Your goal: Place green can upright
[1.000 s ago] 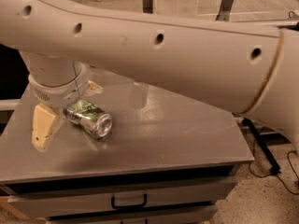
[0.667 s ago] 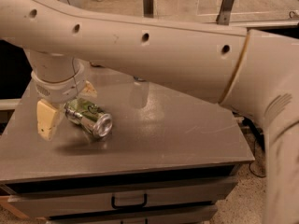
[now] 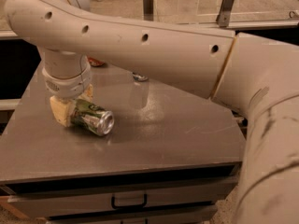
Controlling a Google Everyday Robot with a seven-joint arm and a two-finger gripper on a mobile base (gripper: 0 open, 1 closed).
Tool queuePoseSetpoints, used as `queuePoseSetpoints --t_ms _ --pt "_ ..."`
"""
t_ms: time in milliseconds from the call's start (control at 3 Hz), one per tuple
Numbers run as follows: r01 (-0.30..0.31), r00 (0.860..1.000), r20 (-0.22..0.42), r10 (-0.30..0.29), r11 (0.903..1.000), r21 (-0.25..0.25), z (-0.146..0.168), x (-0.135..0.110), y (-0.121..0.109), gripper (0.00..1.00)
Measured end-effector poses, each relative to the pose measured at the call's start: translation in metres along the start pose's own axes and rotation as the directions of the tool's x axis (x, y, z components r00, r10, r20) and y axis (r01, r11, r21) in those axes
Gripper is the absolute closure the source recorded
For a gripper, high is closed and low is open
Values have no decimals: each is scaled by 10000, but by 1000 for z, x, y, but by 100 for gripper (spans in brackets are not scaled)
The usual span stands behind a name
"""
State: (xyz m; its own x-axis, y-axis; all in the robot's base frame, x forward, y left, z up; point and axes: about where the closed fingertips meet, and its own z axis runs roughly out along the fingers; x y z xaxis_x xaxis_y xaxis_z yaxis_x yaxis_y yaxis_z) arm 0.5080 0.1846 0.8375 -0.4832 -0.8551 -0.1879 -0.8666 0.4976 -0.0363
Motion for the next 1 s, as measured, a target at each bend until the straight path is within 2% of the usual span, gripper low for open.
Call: queuePoseSetpoints --t_ms 333,667,1000 --pt "688 9901 1256 -632 9968 -407 -31 -11 2 88" --pt "1510 9303 3543 -949 9794 -1342 -80 -27 0 100" --pt "2300 8260 5624 -379 9335 -2749 -95 -43 -6 100"
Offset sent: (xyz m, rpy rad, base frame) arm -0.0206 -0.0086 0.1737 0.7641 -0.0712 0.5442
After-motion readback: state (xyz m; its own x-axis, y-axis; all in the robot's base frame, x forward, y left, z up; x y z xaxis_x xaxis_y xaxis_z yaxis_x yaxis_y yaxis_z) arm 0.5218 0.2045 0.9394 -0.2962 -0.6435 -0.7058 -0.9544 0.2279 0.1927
